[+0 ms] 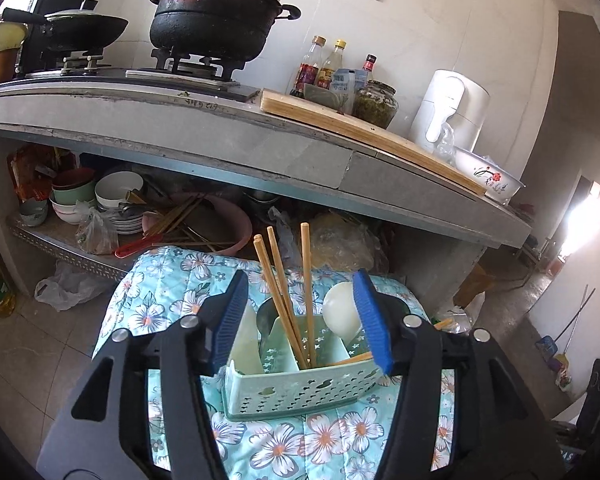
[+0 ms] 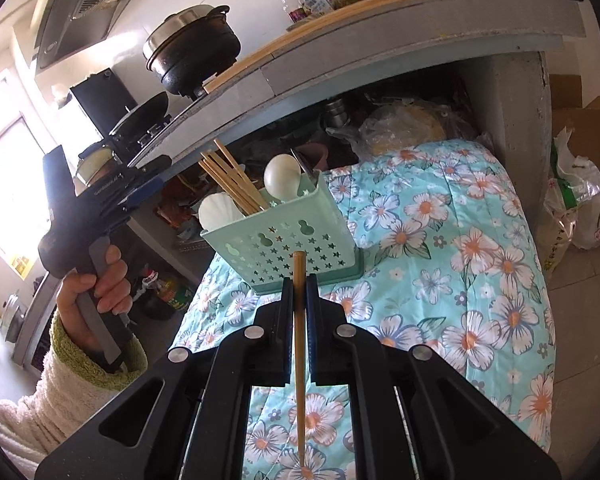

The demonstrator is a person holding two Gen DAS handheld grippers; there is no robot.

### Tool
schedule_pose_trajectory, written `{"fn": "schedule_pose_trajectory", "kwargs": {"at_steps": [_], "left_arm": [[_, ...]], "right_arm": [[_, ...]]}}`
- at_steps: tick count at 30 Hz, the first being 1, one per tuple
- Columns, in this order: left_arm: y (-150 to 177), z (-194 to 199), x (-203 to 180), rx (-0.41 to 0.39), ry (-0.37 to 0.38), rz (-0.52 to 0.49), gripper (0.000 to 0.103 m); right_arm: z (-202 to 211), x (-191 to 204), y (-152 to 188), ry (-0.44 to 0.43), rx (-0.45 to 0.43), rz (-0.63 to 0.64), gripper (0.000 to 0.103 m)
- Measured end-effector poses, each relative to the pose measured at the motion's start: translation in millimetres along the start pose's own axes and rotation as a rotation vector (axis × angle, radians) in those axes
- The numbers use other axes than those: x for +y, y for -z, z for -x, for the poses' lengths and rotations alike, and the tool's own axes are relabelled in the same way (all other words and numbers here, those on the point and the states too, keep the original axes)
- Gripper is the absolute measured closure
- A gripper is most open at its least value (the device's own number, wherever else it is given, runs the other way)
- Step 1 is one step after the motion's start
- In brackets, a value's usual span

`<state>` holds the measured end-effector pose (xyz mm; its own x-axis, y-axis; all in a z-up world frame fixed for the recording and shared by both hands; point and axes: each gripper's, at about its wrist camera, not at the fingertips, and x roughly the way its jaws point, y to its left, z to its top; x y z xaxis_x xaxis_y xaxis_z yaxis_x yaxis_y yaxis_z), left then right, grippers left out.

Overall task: Organize utensils
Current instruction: 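Lower the chopstick into the holder and open the left tool, then lower the held chopstick into the green holder and open the right tool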

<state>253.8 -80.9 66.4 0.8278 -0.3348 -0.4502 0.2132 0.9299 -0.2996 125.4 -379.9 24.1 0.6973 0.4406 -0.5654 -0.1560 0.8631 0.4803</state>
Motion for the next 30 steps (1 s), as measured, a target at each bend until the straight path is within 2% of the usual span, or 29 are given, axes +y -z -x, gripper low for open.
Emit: {"fn": "schedule_pose_trajectory", "kwargs": {"at_steps": [4, 7, 17, 22, 24, 30], "left_arm": [[11, 22, 9, -0.014, -0.011, -0.007, 0.036], [26, 37, 22, -0.007, -0.025, 0.006, 0.031], [84, 68, 68, 0.066, -0.096, 0.030, 0.028], [113, 82, 87, 0.095, -0.112, 0.057, 0.028], [123, 83, 92, 0.110, -0.125, 0.060, 0.028], [140, 92, 104, 0.127, -0.158, 0.058, 0.028]], "right_arm": [[5, 23, -26, 0.000, -0.051, 0.068, 0.097], [6, 45, -49, -0.012, -0.089, 0.117, 0.097], [-1, 120, -136, -0.019, -0.268, 0.258, 0.097], [-19, 145, -169, 0.014, -0.338, 0.300, 0.097], [-31, 152, -177, 0.054, -0.359, 0.327, 0.097], [-78, 163, -182, 0.149, -0.357, 0.396, 0.097]]}}
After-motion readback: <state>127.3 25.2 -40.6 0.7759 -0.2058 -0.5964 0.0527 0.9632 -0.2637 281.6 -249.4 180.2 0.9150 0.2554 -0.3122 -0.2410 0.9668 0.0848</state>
